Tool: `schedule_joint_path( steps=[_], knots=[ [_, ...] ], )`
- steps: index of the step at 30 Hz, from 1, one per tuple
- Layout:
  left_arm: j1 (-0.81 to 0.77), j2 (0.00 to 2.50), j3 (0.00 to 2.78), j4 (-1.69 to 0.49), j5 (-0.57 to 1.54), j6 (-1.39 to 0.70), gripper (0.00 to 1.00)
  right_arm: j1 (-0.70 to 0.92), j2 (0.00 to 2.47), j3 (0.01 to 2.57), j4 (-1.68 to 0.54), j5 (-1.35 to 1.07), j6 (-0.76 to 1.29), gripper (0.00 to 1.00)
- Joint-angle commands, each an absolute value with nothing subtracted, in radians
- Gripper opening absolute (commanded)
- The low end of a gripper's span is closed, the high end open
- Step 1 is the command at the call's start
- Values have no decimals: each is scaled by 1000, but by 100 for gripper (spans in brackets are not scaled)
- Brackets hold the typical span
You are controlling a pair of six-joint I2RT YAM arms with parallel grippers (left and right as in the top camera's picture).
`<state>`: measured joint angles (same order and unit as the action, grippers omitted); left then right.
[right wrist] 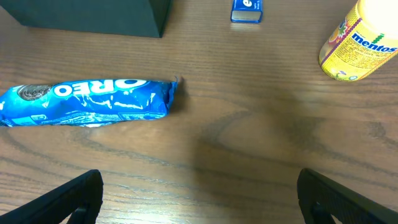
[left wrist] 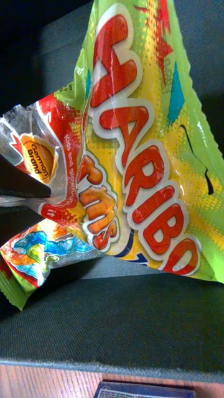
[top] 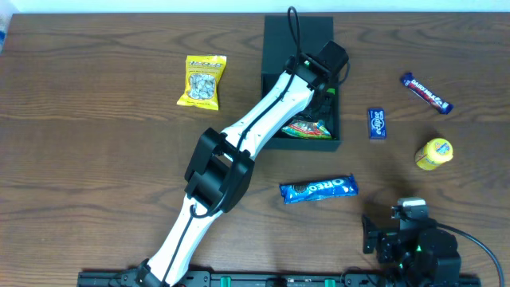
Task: Pack container
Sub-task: 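Open the left gripper to release the bag inside the box, then move the left gripper right and down to the blue Oreo pack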
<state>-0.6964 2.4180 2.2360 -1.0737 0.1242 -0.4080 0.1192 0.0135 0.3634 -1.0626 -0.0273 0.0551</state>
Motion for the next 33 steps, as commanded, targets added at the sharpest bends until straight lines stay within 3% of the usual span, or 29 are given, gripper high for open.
schedule_joint_path(
  steps=[1,4,11,15,21,30,33],
  knots=[
    [-700,2416,2239,-1080,136,-421,10,110,7,356,-1069,-31,44,99],
    [-701,2416,2239,-1088,135,-427,30,110,7,356,-1069,-31,44,99],
    [-701,2411,2240,-1091,119,-427,35,110,7,356,-1069,-31,43,99],
    [-701,2371,2241,-1102,57,-426,45,110,7,356,-1069,-31,44,99],
    [-707,2239,2241,-1184,-68,-422,78,110,7,356,-1069,-31,43,99],
    [-810,2031,2241,-1459,-162,-264,95,110,7,356,-1069,-31,44,99],
    [-878,2015,2241,-1551,-164,-201,96,110,7,356,-1069,-31,44,99]
  ],
)
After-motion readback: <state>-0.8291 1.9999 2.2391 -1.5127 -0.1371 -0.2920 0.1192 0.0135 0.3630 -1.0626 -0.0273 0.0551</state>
